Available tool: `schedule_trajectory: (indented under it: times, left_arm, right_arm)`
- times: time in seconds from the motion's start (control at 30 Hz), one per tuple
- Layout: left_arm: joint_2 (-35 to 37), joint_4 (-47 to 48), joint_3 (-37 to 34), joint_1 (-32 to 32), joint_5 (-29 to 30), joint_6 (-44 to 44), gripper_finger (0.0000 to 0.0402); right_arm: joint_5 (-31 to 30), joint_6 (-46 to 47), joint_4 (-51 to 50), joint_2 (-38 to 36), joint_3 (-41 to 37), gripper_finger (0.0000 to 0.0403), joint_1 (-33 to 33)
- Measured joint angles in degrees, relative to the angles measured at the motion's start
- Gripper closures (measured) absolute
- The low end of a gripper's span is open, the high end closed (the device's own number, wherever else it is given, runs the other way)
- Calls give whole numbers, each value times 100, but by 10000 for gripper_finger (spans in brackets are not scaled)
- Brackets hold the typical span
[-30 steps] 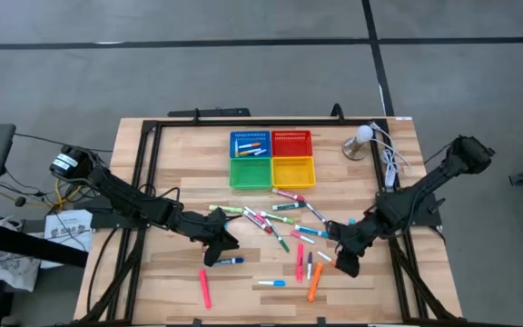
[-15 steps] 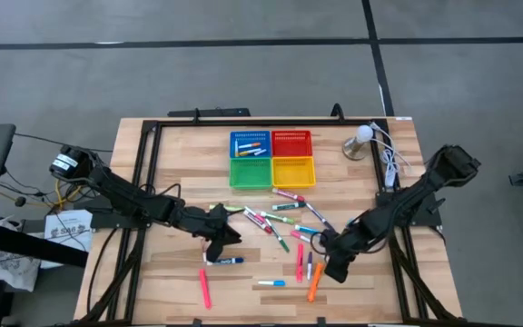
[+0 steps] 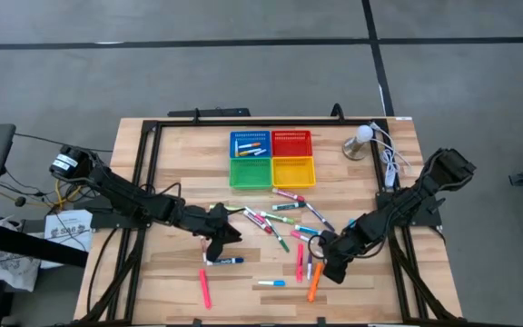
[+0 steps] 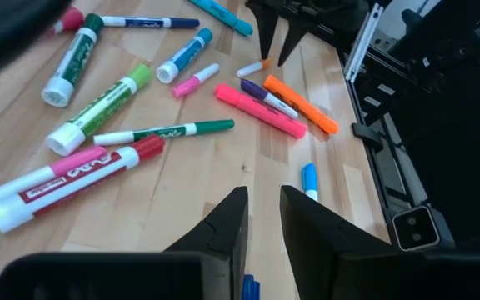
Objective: Pick & Place Markers
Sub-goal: Put the small orange marker into the blue bin
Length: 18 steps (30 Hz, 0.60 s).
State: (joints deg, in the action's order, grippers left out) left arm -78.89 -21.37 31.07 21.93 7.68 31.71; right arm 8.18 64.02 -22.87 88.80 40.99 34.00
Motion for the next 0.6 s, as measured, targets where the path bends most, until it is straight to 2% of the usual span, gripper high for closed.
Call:
schedule_trajectory:
  times: [0.27,0.6]
  left_arm:
    - [0,-13,2,-74,-4,-149,329]
    - [0,-42,2,-117,-4,-190,329]
  right_arm:
    - [-164,-1,-76,308,7,290,-1]
    - [-315,7,-153,297,4,290,4]
